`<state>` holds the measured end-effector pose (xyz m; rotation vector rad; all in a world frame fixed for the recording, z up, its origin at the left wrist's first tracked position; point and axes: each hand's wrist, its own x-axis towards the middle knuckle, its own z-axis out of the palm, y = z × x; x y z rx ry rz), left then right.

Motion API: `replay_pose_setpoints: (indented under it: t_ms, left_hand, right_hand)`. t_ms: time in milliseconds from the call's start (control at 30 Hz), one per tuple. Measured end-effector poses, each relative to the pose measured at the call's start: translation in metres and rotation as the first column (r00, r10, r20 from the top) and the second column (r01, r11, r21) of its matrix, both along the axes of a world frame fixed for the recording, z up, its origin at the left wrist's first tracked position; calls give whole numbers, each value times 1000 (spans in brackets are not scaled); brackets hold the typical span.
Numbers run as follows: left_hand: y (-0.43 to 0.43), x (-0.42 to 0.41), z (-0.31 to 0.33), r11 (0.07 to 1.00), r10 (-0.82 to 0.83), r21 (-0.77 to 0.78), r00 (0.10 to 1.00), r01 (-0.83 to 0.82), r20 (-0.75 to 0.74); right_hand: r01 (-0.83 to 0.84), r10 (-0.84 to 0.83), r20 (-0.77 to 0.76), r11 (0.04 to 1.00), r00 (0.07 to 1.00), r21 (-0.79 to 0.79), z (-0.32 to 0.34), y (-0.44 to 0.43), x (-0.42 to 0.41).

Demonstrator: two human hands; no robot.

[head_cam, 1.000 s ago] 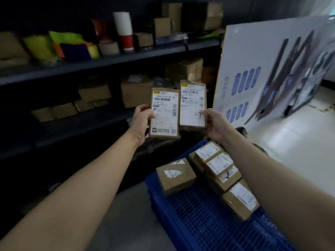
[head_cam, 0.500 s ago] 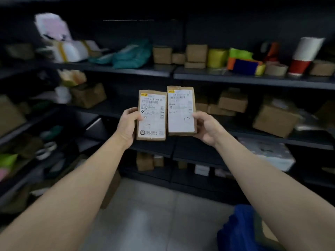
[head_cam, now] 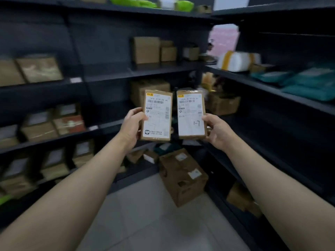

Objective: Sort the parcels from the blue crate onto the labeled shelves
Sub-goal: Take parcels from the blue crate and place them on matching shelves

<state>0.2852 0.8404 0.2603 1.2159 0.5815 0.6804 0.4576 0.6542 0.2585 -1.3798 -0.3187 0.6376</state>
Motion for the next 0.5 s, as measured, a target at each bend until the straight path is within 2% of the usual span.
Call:
replay_pose_setpoints:
  t_ms: [200,333,500]
  left_hand:
    - [100,-60,2,970,243,17,970,-244,26]
    - [149,-79,11,909,416,14,909,-416,43]
    - [199,-93,24,833,550,42,833,-552,51]
  right_hand:
    - [-287,287,5,958,958,10,2,158,-13]
    - [-427,427,8,903,904,39,15,243,-18]
    - [-548,546,50,835,836,46,35,335,-21]
